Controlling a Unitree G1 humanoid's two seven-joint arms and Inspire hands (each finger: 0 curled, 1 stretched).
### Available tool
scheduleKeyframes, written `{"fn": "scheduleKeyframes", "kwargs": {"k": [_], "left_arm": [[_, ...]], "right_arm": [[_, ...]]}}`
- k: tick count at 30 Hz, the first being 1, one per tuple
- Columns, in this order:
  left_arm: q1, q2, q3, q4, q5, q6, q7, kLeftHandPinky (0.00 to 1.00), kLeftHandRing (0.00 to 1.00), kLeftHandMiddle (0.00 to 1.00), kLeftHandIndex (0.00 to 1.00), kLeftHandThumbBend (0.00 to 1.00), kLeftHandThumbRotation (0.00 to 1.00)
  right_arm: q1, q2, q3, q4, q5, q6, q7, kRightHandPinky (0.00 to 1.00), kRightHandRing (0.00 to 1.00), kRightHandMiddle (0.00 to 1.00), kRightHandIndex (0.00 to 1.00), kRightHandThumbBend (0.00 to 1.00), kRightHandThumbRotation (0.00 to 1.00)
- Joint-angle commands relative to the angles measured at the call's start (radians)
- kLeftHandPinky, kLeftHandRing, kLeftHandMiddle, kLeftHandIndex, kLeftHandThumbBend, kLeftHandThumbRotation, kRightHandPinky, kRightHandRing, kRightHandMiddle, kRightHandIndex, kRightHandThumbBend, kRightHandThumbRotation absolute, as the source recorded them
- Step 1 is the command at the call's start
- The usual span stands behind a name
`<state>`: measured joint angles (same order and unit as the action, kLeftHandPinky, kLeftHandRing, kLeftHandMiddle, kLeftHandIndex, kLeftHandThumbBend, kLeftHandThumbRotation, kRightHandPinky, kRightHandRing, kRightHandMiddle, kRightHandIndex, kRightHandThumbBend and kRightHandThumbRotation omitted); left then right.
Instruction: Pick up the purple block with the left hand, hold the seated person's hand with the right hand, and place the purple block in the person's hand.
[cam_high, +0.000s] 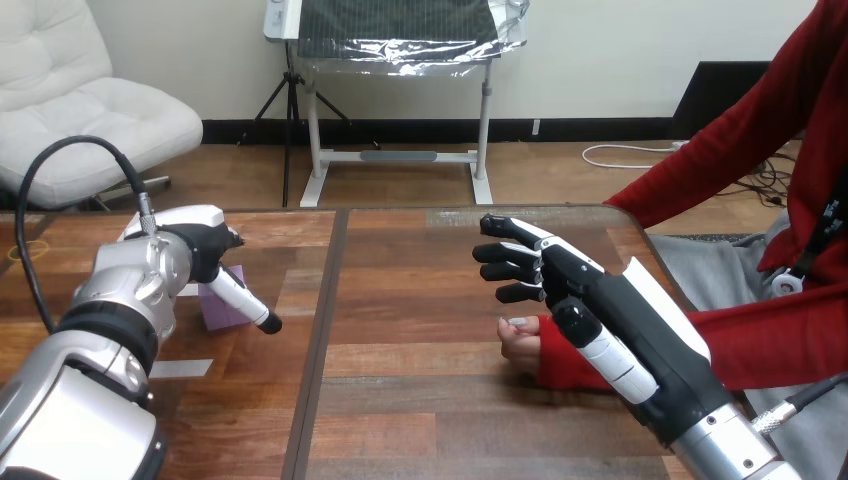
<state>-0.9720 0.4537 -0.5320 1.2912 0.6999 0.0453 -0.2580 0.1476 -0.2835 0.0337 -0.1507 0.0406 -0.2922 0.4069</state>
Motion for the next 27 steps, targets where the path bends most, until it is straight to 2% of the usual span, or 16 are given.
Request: {"fn": "scheduleKeyframes", "kwargs": {"k": [1,13,27], "left_arm": [[-0.066,0.015,0.007,-0.004,0.0,-0.006,0.036,0.85,0.97,0.97,0.94,1.0,0.4],[-0.061,0.018,0.008,0.002,-0.002,-0.016,0.051,0.92,0.98,0.98,0.94,1.0,0.39],[-0.053,0.008,0.016,0.014,-0.018,-0.018,0.009,0.97,0.99,0.99,0.96,1.0,0.4]], "right_arm": [[-0.042,-0.014,-0.021,-0.046,0.006,0.002,-0.012,0.78,0.83,0.84,0.89,1.0,1.0],[-0.046,-0.012,-0.02,-0.043,0.006,-0.004,-0.008,0.77,0.83,0.85,0.89,1.0,1.0],[-0.042,-0.015,-0.021,-0.045,0.01,-0.008,-0.004,0.77,0.83,0.85,0.89,1.0,1.0]]}}
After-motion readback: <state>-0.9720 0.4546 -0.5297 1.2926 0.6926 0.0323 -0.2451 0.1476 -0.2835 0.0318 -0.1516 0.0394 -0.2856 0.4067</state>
